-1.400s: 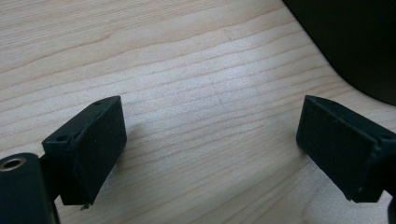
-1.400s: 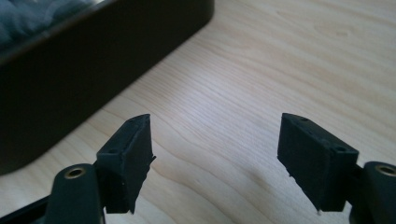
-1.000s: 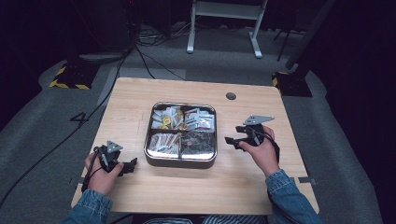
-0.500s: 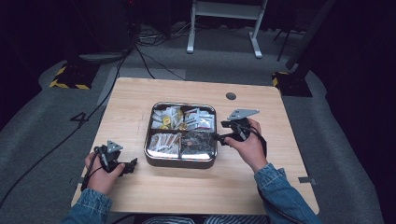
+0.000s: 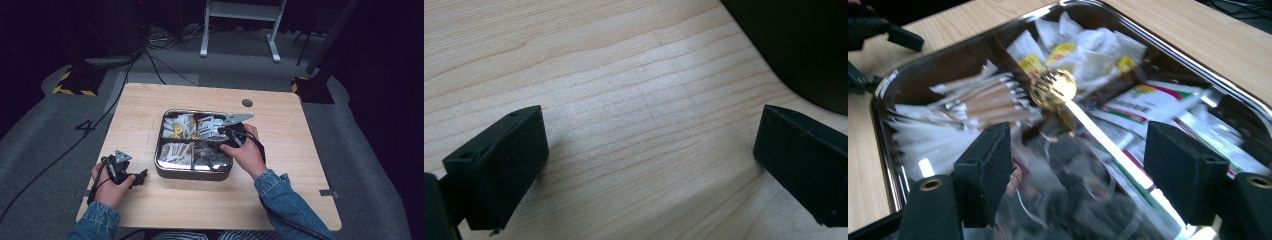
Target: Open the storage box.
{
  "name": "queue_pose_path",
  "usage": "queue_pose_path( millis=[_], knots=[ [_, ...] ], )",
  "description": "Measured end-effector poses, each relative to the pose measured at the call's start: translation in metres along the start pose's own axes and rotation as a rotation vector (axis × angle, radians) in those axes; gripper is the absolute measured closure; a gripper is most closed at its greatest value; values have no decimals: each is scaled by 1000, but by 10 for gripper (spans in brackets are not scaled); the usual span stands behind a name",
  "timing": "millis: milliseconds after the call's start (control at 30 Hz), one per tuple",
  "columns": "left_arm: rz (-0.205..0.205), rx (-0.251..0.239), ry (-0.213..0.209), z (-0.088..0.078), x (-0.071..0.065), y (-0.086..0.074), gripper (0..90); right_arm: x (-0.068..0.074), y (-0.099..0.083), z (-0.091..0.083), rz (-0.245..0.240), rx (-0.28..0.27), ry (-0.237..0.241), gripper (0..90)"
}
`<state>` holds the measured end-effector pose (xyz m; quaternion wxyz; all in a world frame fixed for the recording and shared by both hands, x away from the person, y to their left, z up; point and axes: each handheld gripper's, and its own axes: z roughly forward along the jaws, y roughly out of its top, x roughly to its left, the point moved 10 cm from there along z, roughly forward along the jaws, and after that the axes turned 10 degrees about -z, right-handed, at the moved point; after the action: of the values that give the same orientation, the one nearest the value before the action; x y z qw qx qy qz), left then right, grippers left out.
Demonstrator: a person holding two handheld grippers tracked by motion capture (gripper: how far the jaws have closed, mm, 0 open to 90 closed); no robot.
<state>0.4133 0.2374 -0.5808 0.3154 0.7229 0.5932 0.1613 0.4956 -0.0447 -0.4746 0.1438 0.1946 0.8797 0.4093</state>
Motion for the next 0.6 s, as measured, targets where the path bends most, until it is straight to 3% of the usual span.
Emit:
queue_pose_path(
  millis=[300, 600],
  knots=[
    [-2, -2, -1, 0, 0, 0, 14, 9, 11, 30, -2, 5, 24, 300],
    [-4, -3, -1, 1, 0, 1, 12, 8, 13, 49, -23, 62, 22, 347]
  ],
)
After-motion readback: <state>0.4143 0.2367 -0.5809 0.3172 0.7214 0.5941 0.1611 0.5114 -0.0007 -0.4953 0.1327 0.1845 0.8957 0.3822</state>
